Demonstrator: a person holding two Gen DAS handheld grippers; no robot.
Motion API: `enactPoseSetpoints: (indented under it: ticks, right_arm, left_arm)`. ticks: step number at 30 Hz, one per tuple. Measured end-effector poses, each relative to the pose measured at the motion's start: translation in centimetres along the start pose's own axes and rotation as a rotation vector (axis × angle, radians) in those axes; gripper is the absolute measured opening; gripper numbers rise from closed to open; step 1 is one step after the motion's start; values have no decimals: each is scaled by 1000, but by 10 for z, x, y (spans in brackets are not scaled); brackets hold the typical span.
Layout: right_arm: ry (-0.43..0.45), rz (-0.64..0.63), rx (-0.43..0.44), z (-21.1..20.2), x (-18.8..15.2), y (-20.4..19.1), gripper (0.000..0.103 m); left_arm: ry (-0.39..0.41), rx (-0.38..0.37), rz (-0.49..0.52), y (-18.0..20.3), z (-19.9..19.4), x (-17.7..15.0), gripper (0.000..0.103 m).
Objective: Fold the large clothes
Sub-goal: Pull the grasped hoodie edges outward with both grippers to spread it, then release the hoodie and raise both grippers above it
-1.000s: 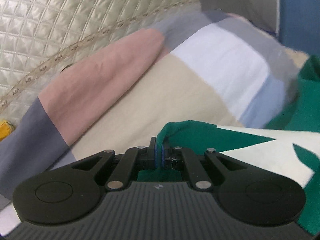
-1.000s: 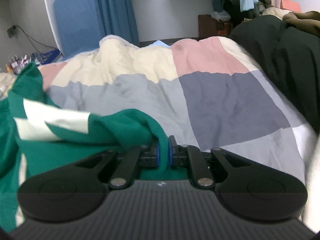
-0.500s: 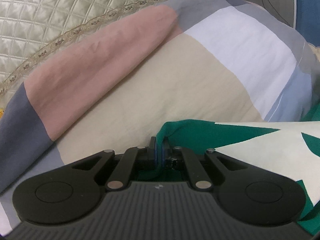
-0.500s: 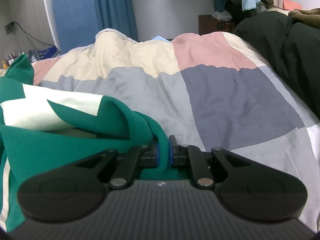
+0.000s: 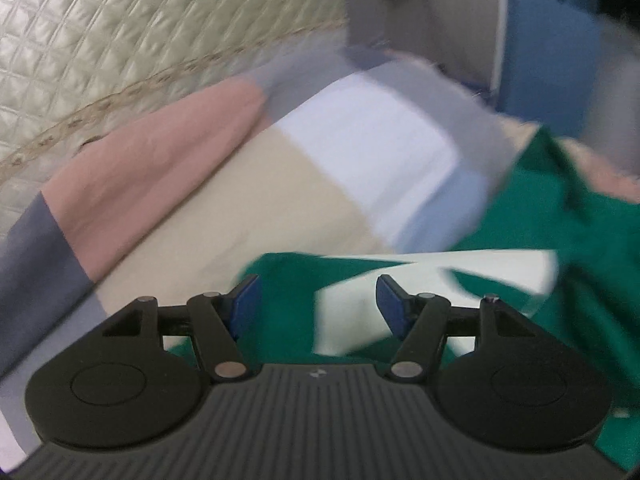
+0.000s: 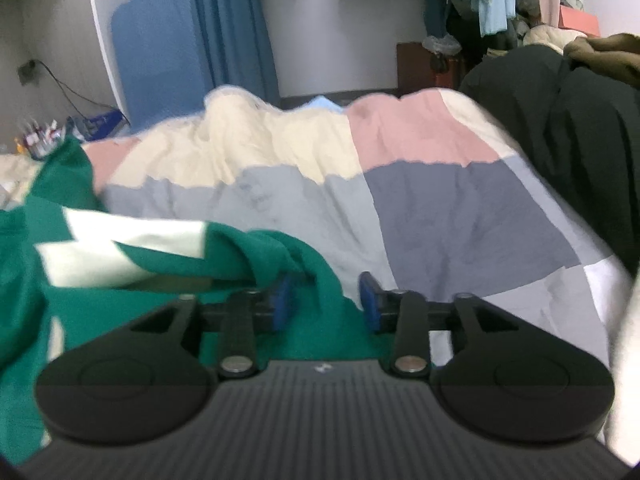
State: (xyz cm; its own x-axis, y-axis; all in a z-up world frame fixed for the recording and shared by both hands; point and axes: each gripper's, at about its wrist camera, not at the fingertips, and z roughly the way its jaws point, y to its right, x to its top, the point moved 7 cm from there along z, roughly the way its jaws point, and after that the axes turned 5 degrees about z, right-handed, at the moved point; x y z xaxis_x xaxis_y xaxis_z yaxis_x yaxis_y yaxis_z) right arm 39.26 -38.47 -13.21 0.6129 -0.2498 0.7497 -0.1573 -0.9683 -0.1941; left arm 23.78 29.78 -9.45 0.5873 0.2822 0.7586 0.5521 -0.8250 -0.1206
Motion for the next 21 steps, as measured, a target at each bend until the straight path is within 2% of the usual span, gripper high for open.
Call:
enactPoseSetpoints:
  ticks: [1, 8, 15, 21]
  right_arm:
    - [7, 0, 17, -8, 2, -4, 55]
    - [56, -43, 134, -70, 9, -45, 55]
    - [84, -89, 260, -127, 3, -92, 55]
    - [78, -128, 329, -156, -13, -125, 55]
  left_arm:
    - [16, -27, -2, 6, -9, 2, 68]
    - [104, -183, 62, 70, -82, 10, 68]
    - [129, -335, 92, 128, -139, -11, 68]
    - [138, -410, 92, 161, -166, -37, 68]
